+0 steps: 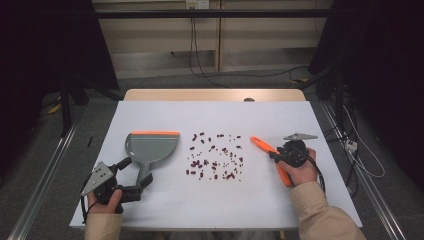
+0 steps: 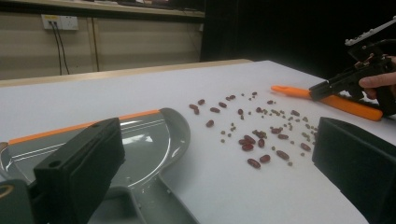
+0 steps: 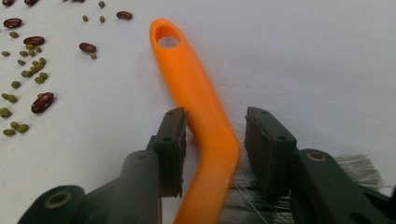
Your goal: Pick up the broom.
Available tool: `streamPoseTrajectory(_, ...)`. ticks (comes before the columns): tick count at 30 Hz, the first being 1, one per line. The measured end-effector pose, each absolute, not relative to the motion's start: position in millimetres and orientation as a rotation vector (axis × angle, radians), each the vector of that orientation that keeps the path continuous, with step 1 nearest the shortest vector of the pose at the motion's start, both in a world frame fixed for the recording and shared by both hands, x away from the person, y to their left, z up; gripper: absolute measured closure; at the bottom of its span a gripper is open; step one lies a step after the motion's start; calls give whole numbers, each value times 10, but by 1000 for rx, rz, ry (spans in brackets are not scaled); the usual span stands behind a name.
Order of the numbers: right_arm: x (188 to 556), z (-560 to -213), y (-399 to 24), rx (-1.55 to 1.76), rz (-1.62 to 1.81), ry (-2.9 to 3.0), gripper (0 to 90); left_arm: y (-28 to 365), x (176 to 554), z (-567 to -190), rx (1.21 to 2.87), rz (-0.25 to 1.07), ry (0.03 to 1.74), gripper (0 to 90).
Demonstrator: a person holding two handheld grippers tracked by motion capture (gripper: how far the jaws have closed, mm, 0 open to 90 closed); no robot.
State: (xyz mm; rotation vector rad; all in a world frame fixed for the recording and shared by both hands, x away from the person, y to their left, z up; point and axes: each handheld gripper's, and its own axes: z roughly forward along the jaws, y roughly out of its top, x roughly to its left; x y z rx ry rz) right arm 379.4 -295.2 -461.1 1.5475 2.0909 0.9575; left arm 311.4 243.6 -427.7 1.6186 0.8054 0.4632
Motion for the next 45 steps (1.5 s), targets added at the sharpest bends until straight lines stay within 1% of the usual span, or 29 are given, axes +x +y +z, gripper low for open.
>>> streamPoseTrajectory(2,3792,-4615,-2957,1541,954,2097,615,2428,3115,-4279,1623,461,804,19)
streamPoseTrajectory(3,3795,-4613,-2954,1538,936,2100,644,2412,3115,-4281,1631,459,798,19)
streamPoseTrajectory(5,3816,-4605,-2962,1553,927,2107,660,2407,3118,-4277,1635,464,795,18)
streamPoseTrajectory(11,3845,-4581,-2967,1594,912,2123,674,2402,3130,-4267,1638,470,795,19)
streamPoseTrajectory(25,3997,-4480,-2913,1647,778,2211,684,2383,3149,-4249,1637,472,781,19)
streamPoseTrajectory(37,4036,-4470,-2949,1668,840,2193,697,2350,3171,-4257,1647,465,784,20)
streamPoseTrajectory(45,4056,-4457,-2916,1639,782,2208,676,2309,3192,-4243,1655,463,762,20)
